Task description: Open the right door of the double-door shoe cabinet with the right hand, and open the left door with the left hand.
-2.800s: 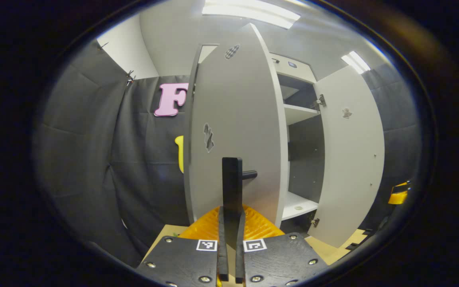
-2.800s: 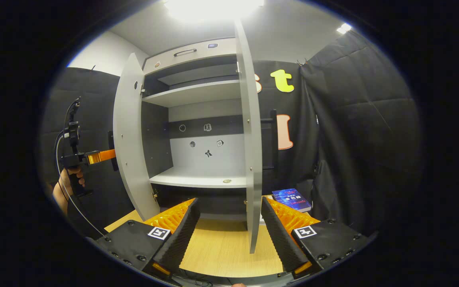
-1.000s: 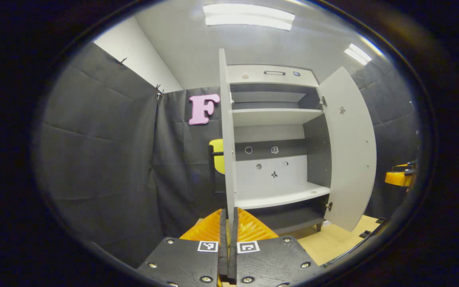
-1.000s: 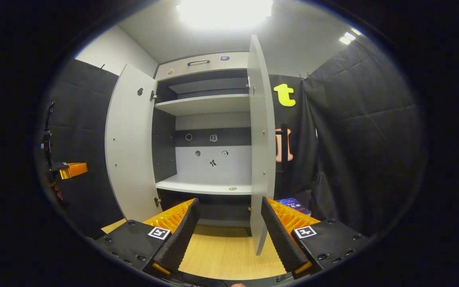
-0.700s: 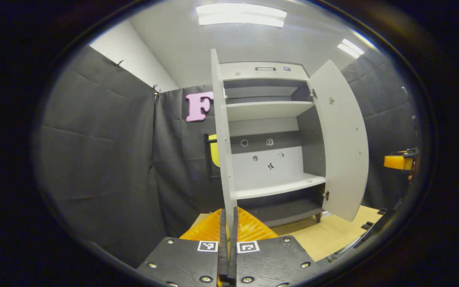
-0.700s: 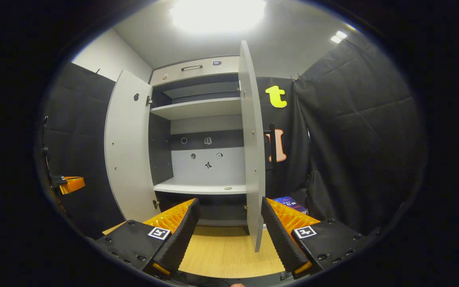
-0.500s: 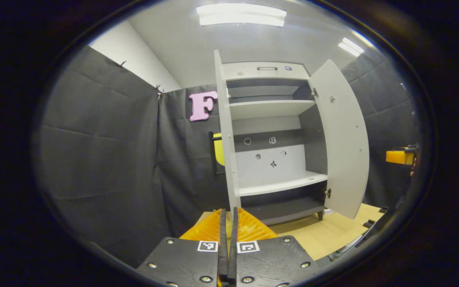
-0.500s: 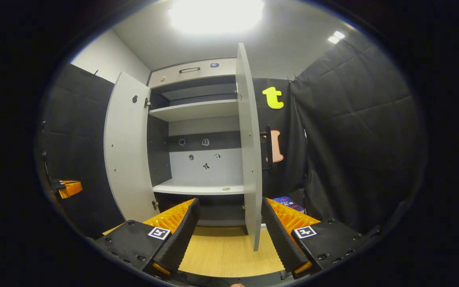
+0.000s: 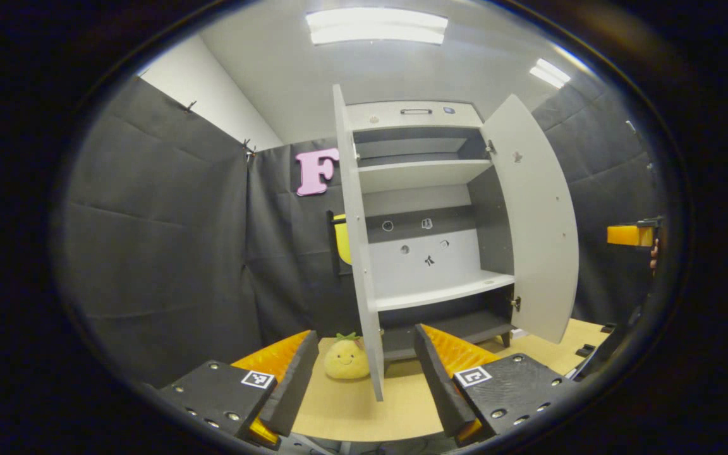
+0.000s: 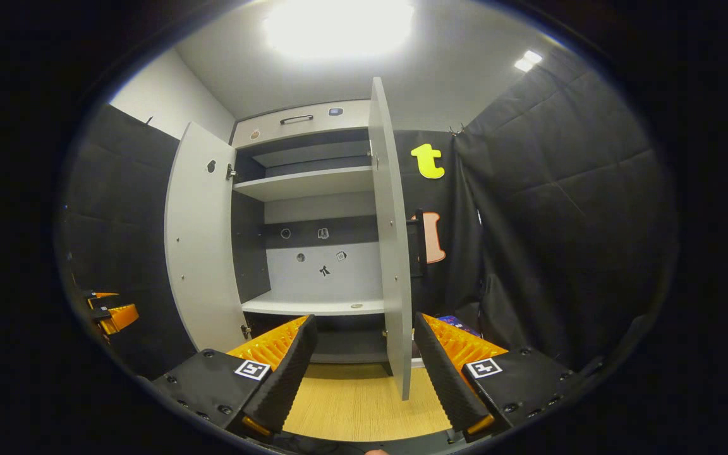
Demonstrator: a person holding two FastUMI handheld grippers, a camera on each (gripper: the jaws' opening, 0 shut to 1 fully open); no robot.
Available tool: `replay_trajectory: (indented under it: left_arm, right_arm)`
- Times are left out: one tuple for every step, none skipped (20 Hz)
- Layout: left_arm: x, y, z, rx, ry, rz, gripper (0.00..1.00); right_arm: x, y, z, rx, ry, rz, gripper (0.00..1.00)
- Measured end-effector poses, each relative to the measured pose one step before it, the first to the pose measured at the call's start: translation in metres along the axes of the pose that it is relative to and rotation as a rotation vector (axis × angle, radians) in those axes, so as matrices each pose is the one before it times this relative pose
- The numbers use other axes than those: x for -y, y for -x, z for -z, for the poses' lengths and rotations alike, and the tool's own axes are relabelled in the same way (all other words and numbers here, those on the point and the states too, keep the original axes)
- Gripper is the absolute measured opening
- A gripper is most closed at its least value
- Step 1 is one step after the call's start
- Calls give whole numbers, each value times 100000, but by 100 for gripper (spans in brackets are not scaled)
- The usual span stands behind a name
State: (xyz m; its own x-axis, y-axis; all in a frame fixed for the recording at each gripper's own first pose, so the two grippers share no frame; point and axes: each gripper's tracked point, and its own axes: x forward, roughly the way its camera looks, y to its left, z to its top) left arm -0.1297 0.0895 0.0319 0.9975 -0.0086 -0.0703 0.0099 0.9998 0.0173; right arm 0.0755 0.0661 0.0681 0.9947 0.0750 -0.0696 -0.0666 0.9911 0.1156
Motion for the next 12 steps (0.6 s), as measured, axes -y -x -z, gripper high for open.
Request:
replay_trajectory:
  left_arm:
    - [-376, 169, 15, 270, 1422, -1323, 88]
    - [-287, 1, -23, 408, 1525, -1280, 88]
    - [-407, 64, -32, 407, 1086, -1337, 88]
    - [-434, 196, -123, 524, 578, -1050, 88]
    - [-383, 50, -172, 487, 109, -896, 88]
    - [-391, 36, -200, 748, -175, -1108, 88]
    - [-168, 149, -109, 317, -306, -599, 88]
    - [-83, 99, 70, -78, -336, -336, 88]
    - [18, -53, 108, -143, -253, 185, 88]
    - [87, -16, 14, -257, -158, 383, 88]
    - [11, -77, 33, -182, -148, 144, 88]
    - [110, -4, 69, -158, -246, 216, 89]
  right_arm:
    - [-24, 121, -100, 508, 197, 177, 97]
    - [-55, 48, -102, 417, 132, 68, 96]
    - [-37, 31, -64, 116, 146, 23, 97]
    - [-81, 99, -135, 513, 162, 127, 97]
    - [-64, 53, -132, 283, 323, 68, 97]
    - [-9, 33, -64, 589, 306, 67, 96]
    - [-47, 28, -152, 333, 438, -41, 96]
    - [-33, 82, -51, 432, 351, 49, 96]
    - [-107, -5, 16, -171, 229, -16, 96]
    - [-158, 14, 90, -65, -7, -201, 96]
    - [-144, -5, 5, -110, -63, -142, 96]
    - [6, 1, -19, 67, 72, 74, 96]
